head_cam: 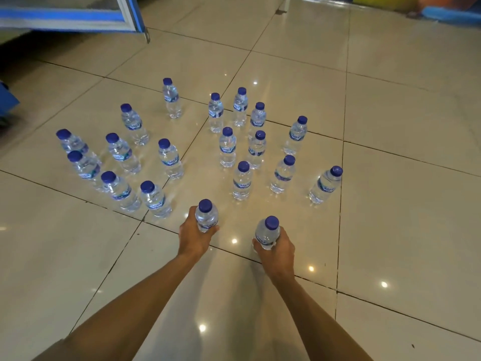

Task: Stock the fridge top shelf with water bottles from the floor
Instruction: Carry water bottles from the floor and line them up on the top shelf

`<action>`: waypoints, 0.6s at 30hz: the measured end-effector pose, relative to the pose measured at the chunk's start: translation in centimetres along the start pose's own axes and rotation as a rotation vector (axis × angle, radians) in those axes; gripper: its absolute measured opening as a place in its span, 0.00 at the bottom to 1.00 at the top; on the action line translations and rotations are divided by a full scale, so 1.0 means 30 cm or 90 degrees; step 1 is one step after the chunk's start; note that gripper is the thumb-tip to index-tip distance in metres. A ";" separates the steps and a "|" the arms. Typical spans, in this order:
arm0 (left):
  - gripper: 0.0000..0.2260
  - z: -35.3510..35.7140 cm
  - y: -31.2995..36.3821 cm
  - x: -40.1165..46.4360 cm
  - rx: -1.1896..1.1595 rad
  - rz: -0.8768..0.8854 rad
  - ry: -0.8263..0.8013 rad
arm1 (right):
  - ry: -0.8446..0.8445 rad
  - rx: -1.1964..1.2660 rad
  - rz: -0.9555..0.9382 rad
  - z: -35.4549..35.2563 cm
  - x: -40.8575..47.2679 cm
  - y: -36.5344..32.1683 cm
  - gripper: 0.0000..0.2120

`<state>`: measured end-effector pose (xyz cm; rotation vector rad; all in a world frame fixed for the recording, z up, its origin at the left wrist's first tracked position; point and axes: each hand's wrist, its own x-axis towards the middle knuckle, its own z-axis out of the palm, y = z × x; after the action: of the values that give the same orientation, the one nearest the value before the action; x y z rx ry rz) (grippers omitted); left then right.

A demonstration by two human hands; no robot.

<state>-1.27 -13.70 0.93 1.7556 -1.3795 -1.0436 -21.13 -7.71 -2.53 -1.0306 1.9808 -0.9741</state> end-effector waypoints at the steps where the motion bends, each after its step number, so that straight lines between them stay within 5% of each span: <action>1: 0.26 -0.003 0.023 -0.011 -0.004 0.009 -0.009 | -0.010 -0.008 -0.010 -0.013 -0.005 -0.025 0.21; 9: 0.26 -0.208 0.415 -0.110 -0.042 0.064 -0.066 | 0.003 0.025 -0.071 -0.223 -0.124 -0.409 0.31; 18: 0.28 -0.774 1.198 -0.374 -0.111 0.042 -0.061 | -0.041 0.050 -0.121 -0.659 -0.440 -1.258 0.29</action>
<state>1.99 -10.17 44.91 1.5415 -1.3521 -1.1875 -18.49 -5.62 41.93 -1.2076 1.8021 -1.0969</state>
